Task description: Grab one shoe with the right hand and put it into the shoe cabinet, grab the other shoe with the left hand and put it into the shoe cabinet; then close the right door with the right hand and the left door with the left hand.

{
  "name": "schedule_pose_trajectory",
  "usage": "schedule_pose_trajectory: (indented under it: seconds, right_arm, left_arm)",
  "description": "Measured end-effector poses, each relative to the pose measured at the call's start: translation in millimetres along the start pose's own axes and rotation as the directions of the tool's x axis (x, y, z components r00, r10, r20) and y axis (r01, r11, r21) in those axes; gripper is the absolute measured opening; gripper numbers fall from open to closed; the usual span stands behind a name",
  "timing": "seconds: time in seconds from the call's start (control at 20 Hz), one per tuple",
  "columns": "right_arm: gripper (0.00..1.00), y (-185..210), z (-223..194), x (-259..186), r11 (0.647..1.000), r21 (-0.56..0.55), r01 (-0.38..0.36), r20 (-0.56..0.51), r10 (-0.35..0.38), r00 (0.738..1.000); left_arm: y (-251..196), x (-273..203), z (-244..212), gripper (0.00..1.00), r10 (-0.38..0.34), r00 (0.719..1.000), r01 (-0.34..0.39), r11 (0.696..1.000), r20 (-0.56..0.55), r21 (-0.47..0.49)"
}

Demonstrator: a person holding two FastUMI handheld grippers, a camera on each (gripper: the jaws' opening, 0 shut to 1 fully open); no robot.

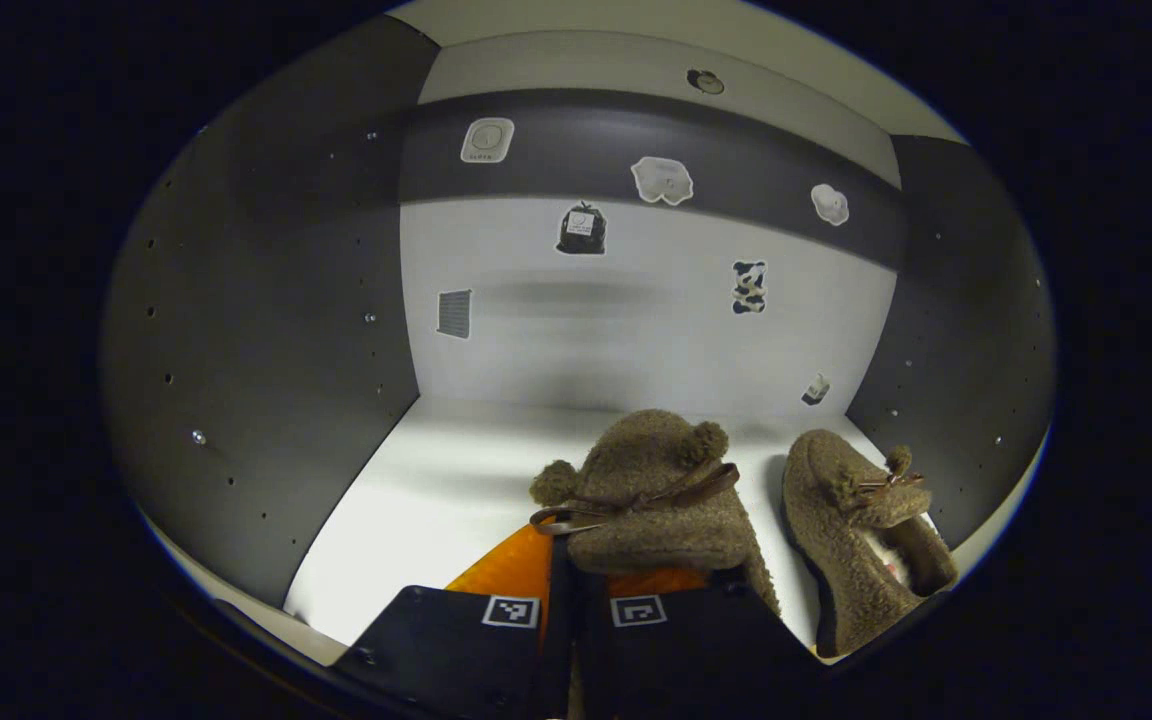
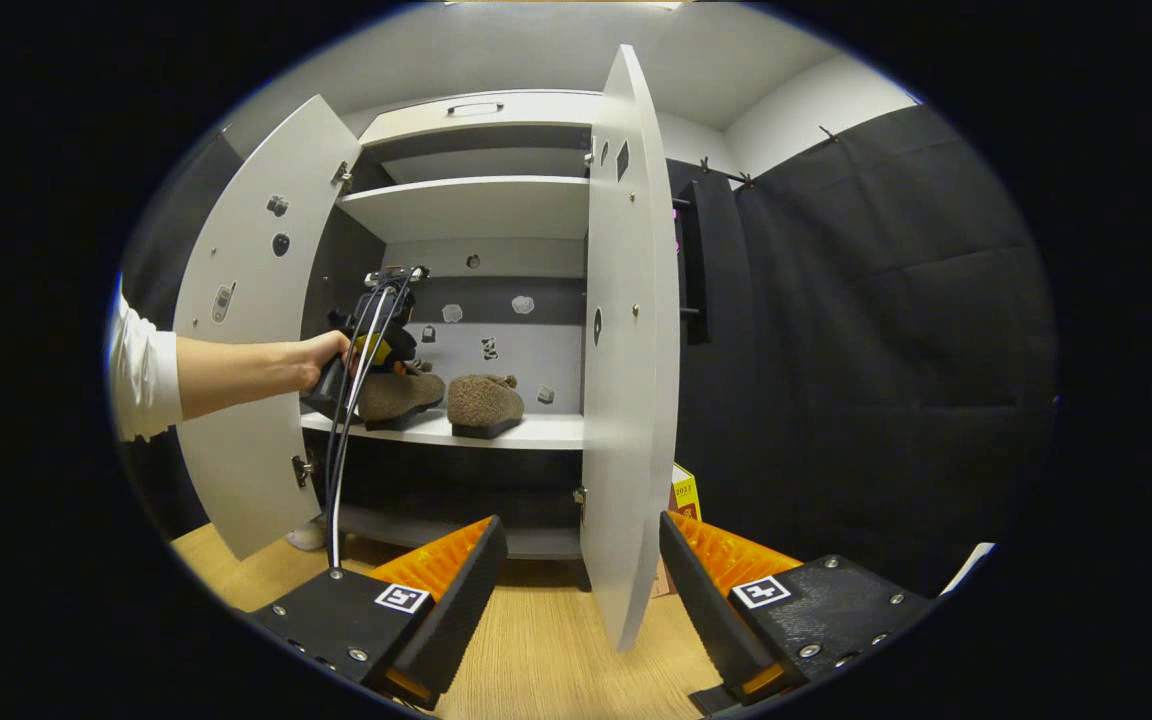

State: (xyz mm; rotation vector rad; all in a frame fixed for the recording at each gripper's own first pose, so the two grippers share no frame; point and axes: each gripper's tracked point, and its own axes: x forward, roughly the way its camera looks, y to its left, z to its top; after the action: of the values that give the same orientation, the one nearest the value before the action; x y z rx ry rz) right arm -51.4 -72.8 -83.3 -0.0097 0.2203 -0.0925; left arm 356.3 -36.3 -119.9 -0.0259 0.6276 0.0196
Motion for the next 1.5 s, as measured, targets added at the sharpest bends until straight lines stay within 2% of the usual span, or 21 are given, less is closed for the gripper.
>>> schedule_pose_trajectory:
  seconds: [0.1,0.25,0.45,0.5,0.55,0.65,0.7,0.8,0.95,1.2,1.35,1.45,1.5]
  right_arm:
    - [0.94,3,-1,4,1.0,0.009,-0.006,-0.011,0.006,1.0]
    - [0.94,10,-4,11,1.0,0.017,-0.021,-0.016,0.022,1.0]
    - [0.94,17,-6,17,0.999,0.012,-0.038,-0.018,0.038,0.999]
    - [0.94,19,-7,18,0.999,0.013,-0.042,-0.019,0.042,0.999]
    - [0.94,20,-7,20,0.999,0.016,-0.046,-0.019,0.046,0.999]
    - [0.94,22,-6,24,0.998,0.021,-0.054,-0.017,0.055,0.998]
    - [0.94,24,-7,26,0.998,0.023,-0.059,-0.019,0.059,0.998]
    - [0.94,25,-7,29,0.997,0.023,-0.068,-0.021,0.068,0.997]
    - [0.94,27,-8,33,0.997,0.023,-0.075,-0.028,0.076,0.997]
    - [0.94,31,-9,39,0.995,0.024,-0.093,-0.032,0.093,0.995]
    - [0.94,35,-8,44,0.994,0.027,-0.103,-0.033,0.104,0.994]
    - [0.94,34,-5,45,0.994,0.025,-0.108,-0.026,0.109,0.994]
    - [0.94,36,-5,45,0.993,0.025,-0.111,-0.024,0.112,0.993]
  left_arm:
    - [0,2,1,0.18,0.002,1.0,-0.002,1.0,0.006,0.006]
    - [8,5,-1,0.39,0.032,0.999,-0.032,0.999,-0.002,0.01]
    - [10,7,-3,0.52,0.018,1.0,-0.018,1.0,0.003,-0.01]
    - [11,7,-3,0.65,0.015,1.0,-0.015,1.0,0.004,-0.016]
    - [12,5,-2,0.72,0.01,1.0,-0.01,1.0,0.007,-0.023]
    - [16,1,3,0.8,0.02,0.999,-0.019,0.999,0.03,-0.038]
    - [18,-1,1,0.89,0.026,0.999,-0.024,0.999,0.028,-0.041]
    - [20,-7,1,0.95,0.025,0.999,-0.023,0.998,0.039,-0.063]
    - [21,-19,1,0.99,0.006,0.998,0.0,0.995,0.067,-0.102]
    - [13,-57,7,0.97,-0.041,0.99,0.055,0.993,0.133,-0.103]
    - [2,-94,21,0.97,-0.084,0.972,0.1,0.993,0.22,-0.062]
    - [-5,-125,30,0.99,-0.109,0.95,0.125,0.991,0.294,-0.038]
    - [-9,-141,32,0.97,-0.124,0.937,0.141,0.99,0.327,-0.029]
